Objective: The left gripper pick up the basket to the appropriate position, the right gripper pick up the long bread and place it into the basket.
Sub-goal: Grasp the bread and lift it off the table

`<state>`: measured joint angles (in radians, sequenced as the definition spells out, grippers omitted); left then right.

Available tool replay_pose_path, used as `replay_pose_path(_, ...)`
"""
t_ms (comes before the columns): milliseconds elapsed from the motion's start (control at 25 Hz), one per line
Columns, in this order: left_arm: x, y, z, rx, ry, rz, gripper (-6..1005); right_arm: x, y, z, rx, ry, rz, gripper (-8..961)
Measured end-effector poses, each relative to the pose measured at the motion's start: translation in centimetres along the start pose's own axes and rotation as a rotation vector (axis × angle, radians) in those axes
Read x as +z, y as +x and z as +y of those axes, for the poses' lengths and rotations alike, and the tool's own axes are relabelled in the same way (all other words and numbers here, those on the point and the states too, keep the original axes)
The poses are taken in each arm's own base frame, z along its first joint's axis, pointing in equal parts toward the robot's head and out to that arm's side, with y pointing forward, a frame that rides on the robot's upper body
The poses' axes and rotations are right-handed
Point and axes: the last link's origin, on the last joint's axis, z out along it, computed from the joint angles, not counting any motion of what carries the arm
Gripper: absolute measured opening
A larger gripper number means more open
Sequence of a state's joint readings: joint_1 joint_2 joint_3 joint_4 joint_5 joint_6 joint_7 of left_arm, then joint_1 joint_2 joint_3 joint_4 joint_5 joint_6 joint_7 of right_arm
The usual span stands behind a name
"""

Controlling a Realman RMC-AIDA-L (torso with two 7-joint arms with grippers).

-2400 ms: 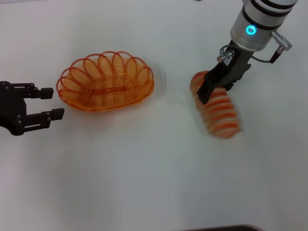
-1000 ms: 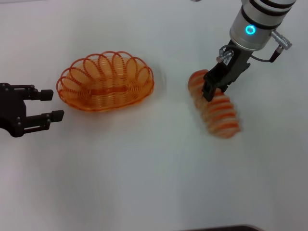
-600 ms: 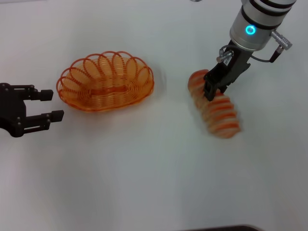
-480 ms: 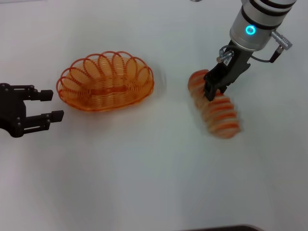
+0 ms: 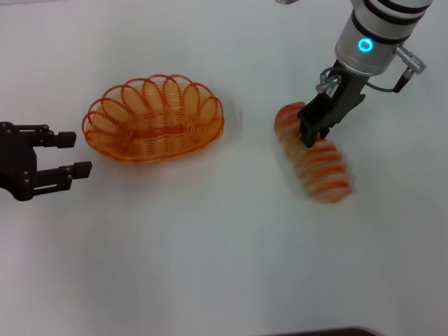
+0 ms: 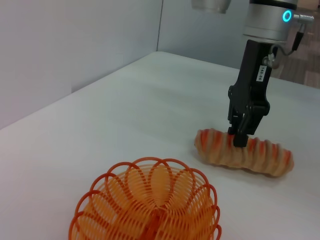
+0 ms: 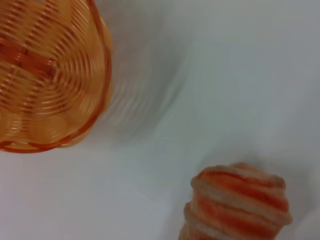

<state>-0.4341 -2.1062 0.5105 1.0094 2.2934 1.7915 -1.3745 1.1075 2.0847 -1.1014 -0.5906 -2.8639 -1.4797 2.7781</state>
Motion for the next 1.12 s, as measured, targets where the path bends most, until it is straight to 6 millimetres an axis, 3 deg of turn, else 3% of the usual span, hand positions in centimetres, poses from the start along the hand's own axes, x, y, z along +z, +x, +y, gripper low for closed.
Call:
replay_pose_path(480,-0.06,-0.17,0.07,-0.004,0.002,-0.001,567,0.10,0.15,-0.05,0.001,-0.003,0.004,168)
replay_pose_path(1120,-0.05,-0.24,0.13,-0.007,0.001,-0.001,567,-0.14,0.17,-0.14,-0.004,-0.014,-0.004,147)
